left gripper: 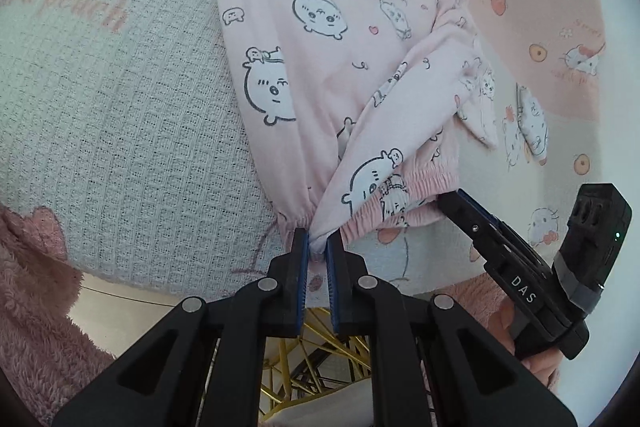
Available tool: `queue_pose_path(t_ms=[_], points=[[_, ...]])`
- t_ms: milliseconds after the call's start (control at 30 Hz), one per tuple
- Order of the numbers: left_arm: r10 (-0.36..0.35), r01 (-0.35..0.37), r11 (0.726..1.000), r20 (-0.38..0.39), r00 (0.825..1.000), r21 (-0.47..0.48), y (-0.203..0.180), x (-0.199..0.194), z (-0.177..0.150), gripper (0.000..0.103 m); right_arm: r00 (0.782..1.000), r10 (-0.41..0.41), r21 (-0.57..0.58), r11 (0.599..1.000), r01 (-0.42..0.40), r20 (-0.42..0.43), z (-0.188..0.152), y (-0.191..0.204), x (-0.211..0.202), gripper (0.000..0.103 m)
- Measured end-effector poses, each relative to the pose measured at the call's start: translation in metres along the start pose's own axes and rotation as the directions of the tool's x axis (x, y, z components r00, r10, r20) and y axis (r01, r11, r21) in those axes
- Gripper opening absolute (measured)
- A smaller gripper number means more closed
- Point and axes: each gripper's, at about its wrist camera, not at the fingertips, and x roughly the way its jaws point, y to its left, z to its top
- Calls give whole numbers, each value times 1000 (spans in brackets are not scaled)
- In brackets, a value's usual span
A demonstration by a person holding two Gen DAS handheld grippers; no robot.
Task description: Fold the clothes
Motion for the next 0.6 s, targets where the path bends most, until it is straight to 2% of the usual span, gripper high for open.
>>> queue_pose_path(t_ms=[67, 133, 233, 267, 367, 467, 600], points=[[-22, 22, 1000, 33, 999, 12, -5, -11, 2, 9, 998, -27, -21, 999, 28, 51, 1, 5, -9, 29], [-40, 39, 999, 51, 998, 18, -7, -18, 4, 9, 997, -45, -28, 999, 47, 62, 3, 5, -8, 29], [16, -16, 1000, 23, 1000, 16, 0, -7, 7, 9, 1000, 4, 14, 1000, -4, -12, 4, -10, 9, 34], [30, -30, 1000, 4, 1000, 7, 4, 0, 6, 9, 1000, 26, 25, 999, -25, -13, 3, -13, 5, 34], [5, -5, 1000, -5, 1000, -23, 10, 3, 6, 10, 998, 57, -11, 998, -57, -7, -2, -8, -16, 34], [-4, 4, 1000, -4, 1000, -29, 10, 1, 8, 10, 998, 55, -62, 996, -57, -26, -8, -3, -22, 34], [6, -6, 1000, -8, 1000, -9, 3, 3, 5, 10, 997, 19, -34, 999, -22, -72, -14, -12, 1, 34]])
